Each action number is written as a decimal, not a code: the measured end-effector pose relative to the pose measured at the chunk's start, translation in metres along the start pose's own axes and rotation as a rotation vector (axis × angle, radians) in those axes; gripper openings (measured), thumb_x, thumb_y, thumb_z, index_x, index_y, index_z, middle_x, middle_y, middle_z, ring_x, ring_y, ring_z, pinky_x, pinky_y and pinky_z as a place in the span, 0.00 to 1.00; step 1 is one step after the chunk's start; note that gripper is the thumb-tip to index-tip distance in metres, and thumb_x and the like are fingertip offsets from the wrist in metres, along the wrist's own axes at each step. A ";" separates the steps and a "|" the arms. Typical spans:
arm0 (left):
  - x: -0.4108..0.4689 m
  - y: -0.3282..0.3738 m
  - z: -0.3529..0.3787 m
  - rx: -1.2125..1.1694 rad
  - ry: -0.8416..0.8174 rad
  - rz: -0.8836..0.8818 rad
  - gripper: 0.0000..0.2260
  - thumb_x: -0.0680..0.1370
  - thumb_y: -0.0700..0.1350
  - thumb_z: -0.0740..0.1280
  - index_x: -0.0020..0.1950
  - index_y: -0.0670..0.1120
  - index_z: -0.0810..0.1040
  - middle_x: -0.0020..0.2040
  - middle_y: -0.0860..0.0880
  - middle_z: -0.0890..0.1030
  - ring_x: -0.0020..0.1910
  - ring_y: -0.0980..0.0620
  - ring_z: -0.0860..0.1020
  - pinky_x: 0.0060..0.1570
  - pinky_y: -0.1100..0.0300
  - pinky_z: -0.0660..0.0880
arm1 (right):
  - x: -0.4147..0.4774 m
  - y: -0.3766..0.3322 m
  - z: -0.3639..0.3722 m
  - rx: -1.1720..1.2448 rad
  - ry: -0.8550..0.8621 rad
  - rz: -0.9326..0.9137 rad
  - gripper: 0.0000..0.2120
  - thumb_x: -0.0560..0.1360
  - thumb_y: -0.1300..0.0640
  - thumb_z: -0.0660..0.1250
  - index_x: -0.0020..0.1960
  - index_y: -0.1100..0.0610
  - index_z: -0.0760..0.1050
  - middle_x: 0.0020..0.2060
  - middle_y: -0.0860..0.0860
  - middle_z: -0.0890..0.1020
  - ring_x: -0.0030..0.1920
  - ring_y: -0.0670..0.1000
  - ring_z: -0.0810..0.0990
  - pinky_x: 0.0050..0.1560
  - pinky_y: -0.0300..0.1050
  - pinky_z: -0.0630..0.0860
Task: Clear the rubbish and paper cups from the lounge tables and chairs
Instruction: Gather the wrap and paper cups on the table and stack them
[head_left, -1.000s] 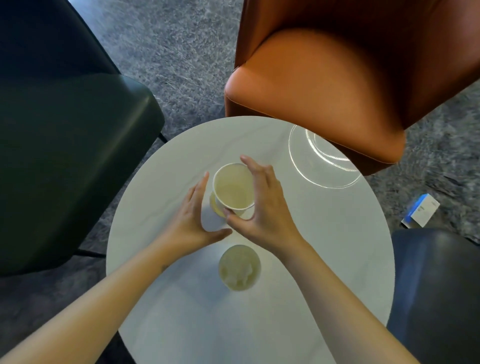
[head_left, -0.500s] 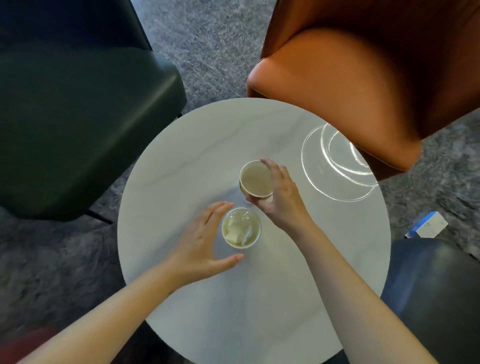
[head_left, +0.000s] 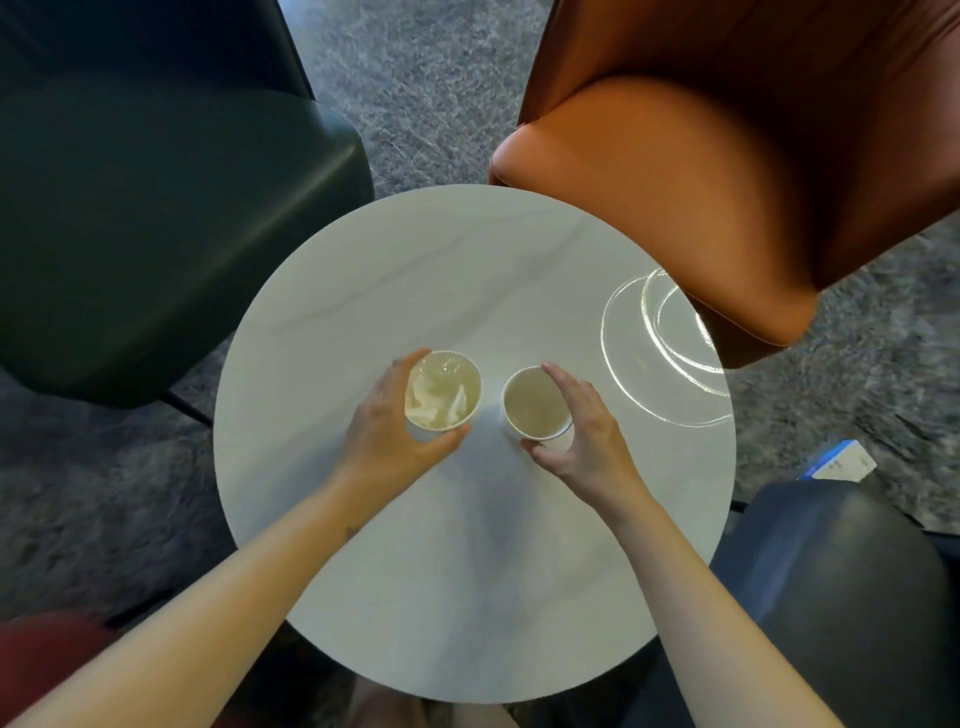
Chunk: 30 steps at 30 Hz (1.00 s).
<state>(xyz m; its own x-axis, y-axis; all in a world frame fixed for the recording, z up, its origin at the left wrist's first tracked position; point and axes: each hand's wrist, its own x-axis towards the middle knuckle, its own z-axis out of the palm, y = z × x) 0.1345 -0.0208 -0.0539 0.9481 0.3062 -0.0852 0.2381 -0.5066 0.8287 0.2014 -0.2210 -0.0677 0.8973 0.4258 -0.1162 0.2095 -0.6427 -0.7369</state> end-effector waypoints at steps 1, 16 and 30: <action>0.000 0.010 -0.004 -0.003 0.016 0.018 0.31 0.65 0.50 0.75 0.65 0.52 0.67 0.55 0.58 0.73 0.51 0.60 0.71 0.47 0.75 0.64 | -0.003 0.001 0.002 0.010 0.008 -0.005 0.38 0.65 0.62 0.75 0.70 0.54 0.62 0.63 0.51 0.70 0.62 0.48 0.70 0.54 0.24 0.61; -0.004 0.050 0.034 0.115 -0.204 0.116 0.33 0.63 0.51 0.77 0.65 0.49 0.70 0.57 0.53 0.76 0.59 0.53 0.71 0.56 0.65 0.65 | -0.018 0.005 0.018 0.245 0.045 0.100 0.44 0.63 0.55 0.77 0.72 0.51 0.56 0.63 0.44 0.73 0.63 0.46 0.71 0.61 0.41 0.70; -0.004 0.023 0.060 0.054 -0.372 0.063 0.39 0.68 0.51 0.74 0.71 0.63 0.54 0.62 0.69 0.65 0.60 0.69 0.65 0.53 0.82 0.59 | -0.028 0.021 0.014 0.310 0.066 0.060 0.42 0.65 0.52 0.77 0.71 0.55 0.57 0.56 0.44 0.73 0.53 0.43 0.73 0.48 0.21 0.65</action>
<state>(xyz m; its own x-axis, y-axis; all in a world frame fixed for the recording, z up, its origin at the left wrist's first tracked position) 0.1488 -0.0822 -0.0674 0.9705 -0.0353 -0.2387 0.1787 -0.5596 0.8093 0.1752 -0.2376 -0.0889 0.9298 0.3443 -0.1301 0.0358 -0.4364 -0.8990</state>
